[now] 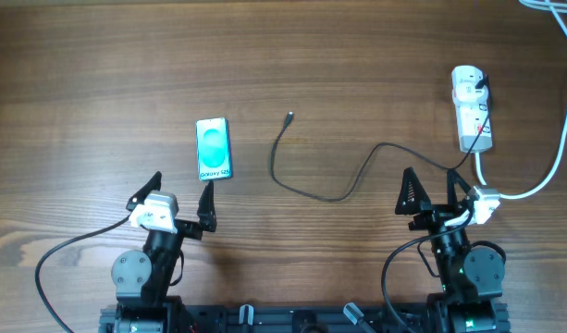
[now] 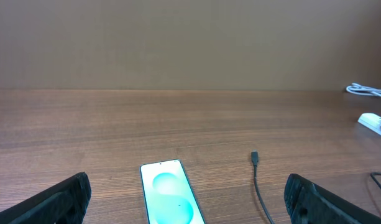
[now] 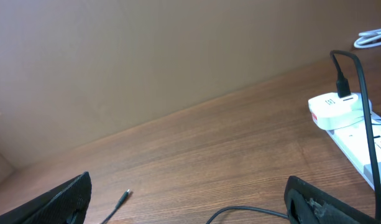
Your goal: Plug charger to phone and switch on socket
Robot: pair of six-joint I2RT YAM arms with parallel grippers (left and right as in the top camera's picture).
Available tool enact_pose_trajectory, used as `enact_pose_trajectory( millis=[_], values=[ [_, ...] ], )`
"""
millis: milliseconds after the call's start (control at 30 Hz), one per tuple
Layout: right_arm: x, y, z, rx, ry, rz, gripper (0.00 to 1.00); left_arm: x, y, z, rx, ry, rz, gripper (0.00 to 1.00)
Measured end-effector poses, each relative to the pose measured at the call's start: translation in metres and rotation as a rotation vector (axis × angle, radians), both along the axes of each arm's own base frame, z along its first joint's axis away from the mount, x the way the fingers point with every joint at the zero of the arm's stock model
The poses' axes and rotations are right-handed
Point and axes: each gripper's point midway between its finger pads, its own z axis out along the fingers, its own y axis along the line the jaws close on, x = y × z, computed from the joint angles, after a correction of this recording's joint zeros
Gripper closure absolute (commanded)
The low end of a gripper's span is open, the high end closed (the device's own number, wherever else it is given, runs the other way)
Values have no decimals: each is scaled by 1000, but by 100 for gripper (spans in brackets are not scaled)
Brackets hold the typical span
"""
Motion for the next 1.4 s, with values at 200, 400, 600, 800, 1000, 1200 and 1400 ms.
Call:
enact_pose_trajectory(
  millis=[200,400,600,800,1000,1200,1400],
  values=[
    [0,0,0,0,0,0,0,0,0,0,0,0,0,0],
    [0,0,0,0,0,0,0,0,0,0,0,0,0,0],
    [0,0,0,0,0,0,0,0,0,0,0,0,0,0],
    [0,0,0,0,0,0,0,0,0,0,0,0,0,0],
    [0,0,0,0,0,0,0,0,0,0,0,0,0,0],
    [0,0,0,0,0,0,0,0,0,0,0,0,0,0],
    [0,0,0,0,0,0,0,0,0,8,0,-35,0,0]
  ],
)
